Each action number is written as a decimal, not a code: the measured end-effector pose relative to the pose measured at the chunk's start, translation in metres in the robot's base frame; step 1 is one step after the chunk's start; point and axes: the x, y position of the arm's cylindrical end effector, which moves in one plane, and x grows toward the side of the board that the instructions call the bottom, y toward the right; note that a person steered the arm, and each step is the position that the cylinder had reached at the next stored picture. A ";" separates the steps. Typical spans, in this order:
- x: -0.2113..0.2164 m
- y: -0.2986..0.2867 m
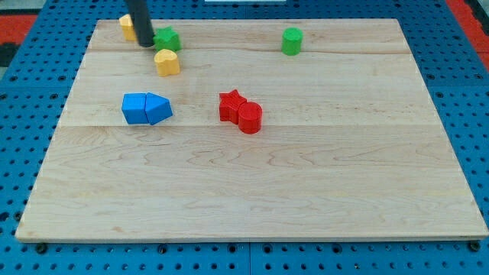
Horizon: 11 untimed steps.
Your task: Move the yellow hexagon into the yellow heart
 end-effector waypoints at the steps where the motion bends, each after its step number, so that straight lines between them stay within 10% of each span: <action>1: 0.001 -0.015; 3: 0.006 0.162; 7: -0.052 -0.062; 10: -0.013 -0.134; 11: 0.028 -0.077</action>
